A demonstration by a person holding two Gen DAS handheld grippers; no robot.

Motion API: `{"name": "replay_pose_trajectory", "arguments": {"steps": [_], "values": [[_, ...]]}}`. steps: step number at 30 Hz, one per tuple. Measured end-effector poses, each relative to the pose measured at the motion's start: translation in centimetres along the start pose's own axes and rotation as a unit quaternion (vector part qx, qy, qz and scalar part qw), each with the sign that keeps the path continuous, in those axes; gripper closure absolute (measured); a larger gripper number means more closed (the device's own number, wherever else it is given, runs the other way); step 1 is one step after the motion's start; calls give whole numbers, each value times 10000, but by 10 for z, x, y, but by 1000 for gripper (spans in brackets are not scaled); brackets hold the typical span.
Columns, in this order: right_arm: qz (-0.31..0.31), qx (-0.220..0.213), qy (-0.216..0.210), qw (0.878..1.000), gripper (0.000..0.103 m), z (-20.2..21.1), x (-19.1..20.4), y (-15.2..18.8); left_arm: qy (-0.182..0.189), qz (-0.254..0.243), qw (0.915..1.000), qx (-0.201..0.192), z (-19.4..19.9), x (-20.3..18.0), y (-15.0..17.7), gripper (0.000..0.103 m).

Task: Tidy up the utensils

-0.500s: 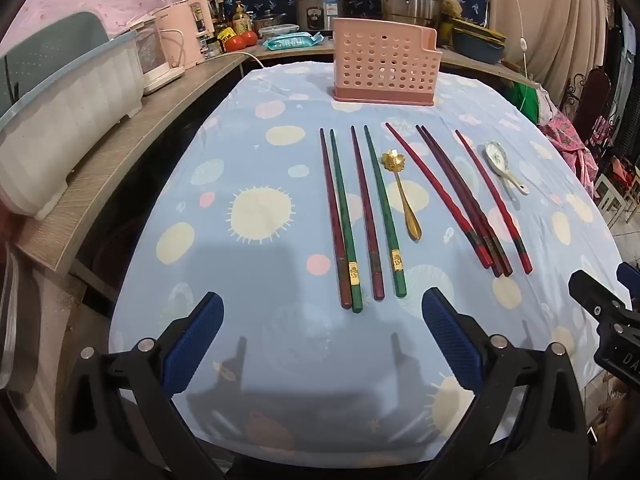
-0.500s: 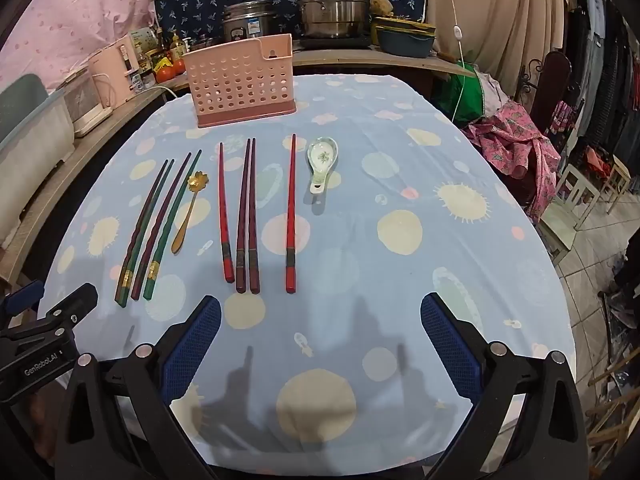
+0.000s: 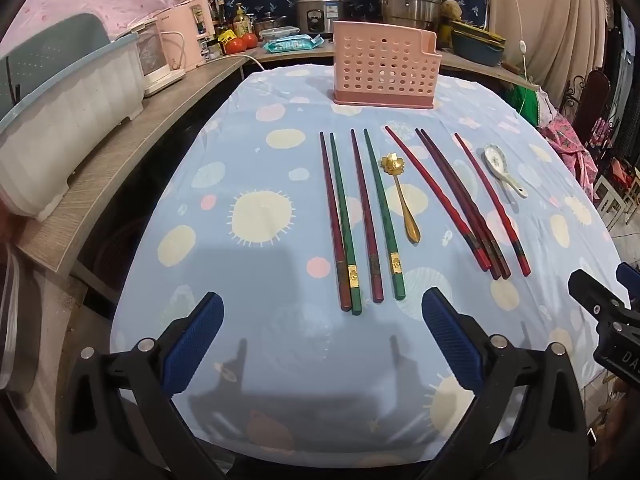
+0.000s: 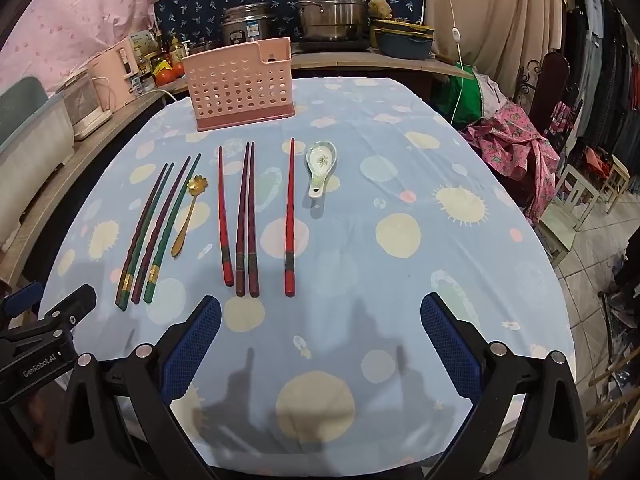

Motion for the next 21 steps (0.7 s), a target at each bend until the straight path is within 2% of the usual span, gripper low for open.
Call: {"name": "replay_pose_trajectory", "arguments": {"steps": [21], "values": [[-46, -25, 4, 10000, 7, 0, -1, -1, 12, 48, 10000, 18, -5, 0, -3, 8]]}}
Point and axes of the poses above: each gripper's, at about its wrist camera, not at the fingertips, and z roughly against the way its jaws point, x to its left, y to its underside, the point moved 10 cm from there along -z, roughly the way its jaws point, and after that the axes turned 9 degrees about -x, right-handed, at the moved point
